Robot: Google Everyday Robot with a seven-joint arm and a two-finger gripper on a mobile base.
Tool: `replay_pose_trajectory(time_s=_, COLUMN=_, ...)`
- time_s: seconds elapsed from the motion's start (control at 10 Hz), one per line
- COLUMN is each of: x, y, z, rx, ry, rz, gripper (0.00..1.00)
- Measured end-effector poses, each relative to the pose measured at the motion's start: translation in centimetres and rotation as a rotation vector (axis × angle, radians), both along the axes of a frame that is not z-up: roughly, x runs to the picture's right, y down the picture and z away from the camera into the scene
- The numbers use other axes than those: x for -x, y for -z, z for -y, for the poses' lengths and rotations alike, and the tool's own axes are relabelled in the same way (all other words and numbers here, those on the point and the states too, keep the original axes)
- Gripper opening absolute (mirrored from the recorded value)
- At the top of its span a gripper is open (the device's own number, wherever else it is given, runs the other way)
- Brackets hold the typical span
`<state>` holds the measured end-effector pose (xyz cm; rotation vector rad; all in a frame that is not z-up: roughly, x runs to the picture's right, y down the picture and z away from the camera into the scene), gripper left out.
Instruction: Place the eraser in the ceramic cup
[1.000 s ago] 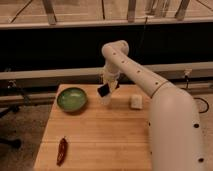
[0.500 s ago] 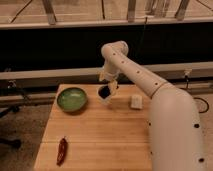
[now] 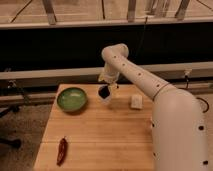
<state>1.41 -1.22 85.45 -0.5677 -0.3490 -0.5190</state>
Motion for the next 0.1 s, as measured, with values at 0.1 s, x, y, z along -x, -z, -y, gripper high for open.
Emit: replay_pose_trajectory(time_s=0.1, x=-0.11, y=0.14, z=0.12, rx=0.002, ry=-0.001, rz=0.000, gripper=0.80)
